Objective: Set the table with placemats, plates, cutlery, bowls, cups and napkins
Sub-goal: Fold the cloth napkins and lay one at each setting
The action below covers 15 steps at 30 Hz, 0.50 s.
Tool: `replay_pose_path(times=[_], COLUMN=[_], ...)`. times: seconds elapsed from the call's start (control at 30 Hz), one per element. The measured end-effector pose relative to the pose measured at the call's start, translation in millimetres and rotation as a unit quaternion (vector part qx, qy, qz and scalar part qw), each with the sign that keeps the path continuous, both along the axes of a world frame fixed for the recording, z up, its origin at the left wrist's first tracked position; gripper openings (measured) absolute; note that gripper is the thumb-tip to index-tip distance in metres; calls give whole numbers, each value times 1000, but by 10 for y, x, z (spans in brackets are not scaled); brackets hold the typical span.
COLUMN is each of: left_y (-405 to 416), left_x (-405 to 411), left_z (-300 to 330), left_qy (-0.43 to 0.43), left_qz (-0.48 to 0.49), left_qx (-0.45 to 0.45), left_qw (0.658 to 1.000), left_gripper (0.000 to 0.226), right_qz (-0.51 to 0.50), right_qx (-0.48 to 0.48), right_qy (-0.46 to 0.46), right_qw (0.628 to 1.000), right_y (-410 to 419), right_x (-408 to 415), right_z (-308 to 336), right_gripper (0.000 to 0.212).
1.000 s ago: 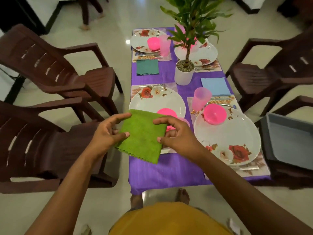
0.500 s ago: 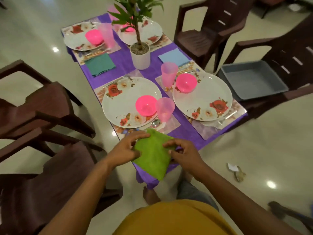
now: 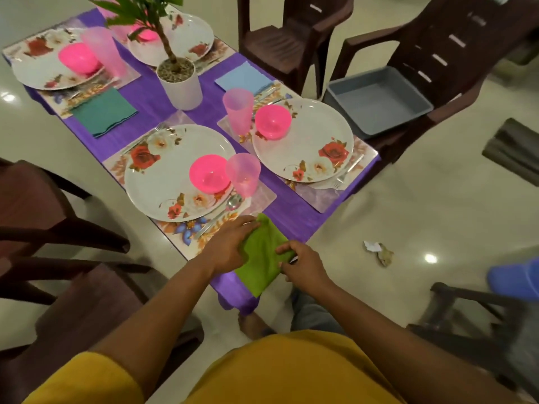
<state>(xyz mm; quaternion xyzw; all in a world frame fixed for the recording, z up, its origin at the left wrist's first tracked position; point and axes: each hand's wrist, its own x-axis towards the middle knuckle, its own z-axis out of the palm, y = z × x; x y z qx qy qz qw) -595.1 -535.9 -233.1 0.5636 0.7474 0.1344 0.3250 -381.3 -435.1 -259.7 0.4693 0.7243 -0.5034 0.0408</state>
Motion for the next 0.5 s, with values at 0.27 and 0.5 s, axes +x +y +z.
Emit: replay_pose_path(times=[0.27,0.5], left_y=[-58,-130], left_x=[24,164], left_z=[-99,-3], left_qy=[64,133], left_qz=[40,75], left_qx=[-19,14], left_qw=[997,988], left_gripper=[98,94], right_qz=[16,87], right_qx=[65,181], right_qy=[-25,-48], right_qw=[997,979], right_y=[97,128], right_x=[-42,-89], right_z=[44,136], right_gripper=[37,28])
